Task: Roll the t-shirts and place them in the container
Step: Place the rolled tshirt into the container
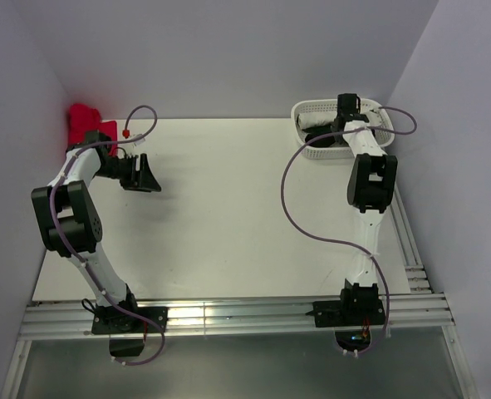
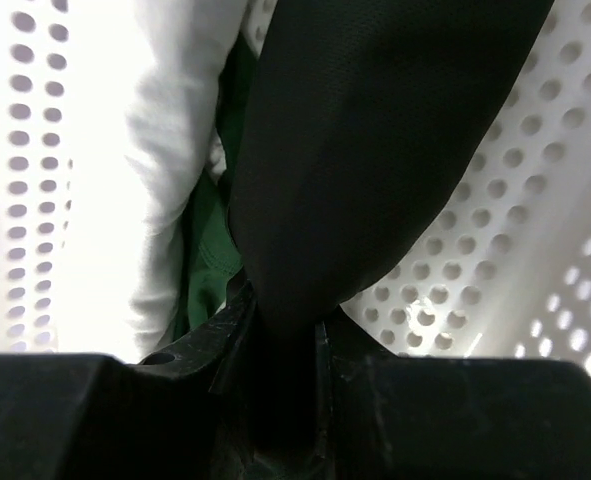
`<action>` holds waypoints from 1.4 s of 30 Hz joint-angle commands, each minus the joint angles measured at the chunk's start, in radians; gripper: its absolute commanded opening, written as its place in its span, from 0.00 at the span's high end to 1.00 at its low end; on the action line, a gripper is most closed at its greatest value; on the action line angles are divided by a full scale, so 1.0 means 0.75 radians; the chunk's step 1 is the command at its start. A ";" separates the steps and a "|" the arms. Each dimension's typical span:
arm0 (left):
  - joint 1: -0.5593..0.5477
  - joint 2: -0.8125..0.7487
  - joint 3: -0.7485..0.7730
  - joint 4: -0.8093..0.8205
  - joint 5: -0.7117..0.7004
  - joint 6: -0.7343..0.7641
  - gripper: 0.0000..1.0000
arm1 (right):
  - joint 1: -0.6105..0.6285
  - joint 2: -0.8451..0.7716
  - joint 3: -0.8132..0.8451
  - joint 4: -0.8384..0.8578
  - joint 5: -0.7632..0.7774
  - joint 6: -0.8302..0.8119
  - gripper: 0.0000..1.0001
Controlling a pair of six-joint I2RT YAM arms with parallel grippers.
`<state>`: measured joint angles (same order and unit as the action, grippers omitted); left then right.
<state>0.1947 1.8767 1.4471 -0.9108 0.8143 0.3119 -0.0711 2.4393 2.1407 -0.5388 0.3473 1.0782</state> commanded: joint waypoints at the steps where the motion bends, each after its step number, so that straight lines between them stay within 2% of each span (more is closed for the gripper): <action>1: -0.006 0.005 0.056 -0.017 0.035 0.022 0.37 | -0.007 0.032 0.028 0.056 -0.029 0.057 1.00; 11: -0.020 0.001 0.063 -0.005 0.035 0.006 0.37 | -0.022 0.063 -0.017 0.123 -0.109 0.133 1.00; 12: -0.020 0.001 0.063 -0.005 0.035 0.006 0.37 | -0.024 0.065 -0.019 0.129 -0.121 0.139 0.98; 14: -0.020 0.003 0.063 -0.005 0.037 0.008 0.37 | -0.026 0.063 -0.028 0.131 -0.140 0.141 0.88; 15: -0.020 0.005 0.063 -0.009 0.039 0.008 0.37 | -0.026 0.059 -0.034 0.131 -0.142 0.139 0.73; 18: -0.022 0.005 0.069 -0.011 0.041 0.010 0.37 | -0.026 0.024 -0.079 0.146 -0.138 0.139 0.55; 21: -0.022 0.009 0.075 -0.011 0.035 0.010 0.37 | -0.030 -0.019 -0.118 0.150 -0.156 0.137 0.49; 42: -0.031 0.110 0.157 -0.025 0.056 -0.005 0.37 | -0.069 -0.231 -0.136 0.097 -0.259 0.143 0.32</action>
<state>0.1806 1.9518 1.5211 -0.9253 0.8162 0.3042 -0.1104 2.3669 2.0357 -0.4587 0.1677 1.1797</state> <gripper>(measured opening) 0.628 0.675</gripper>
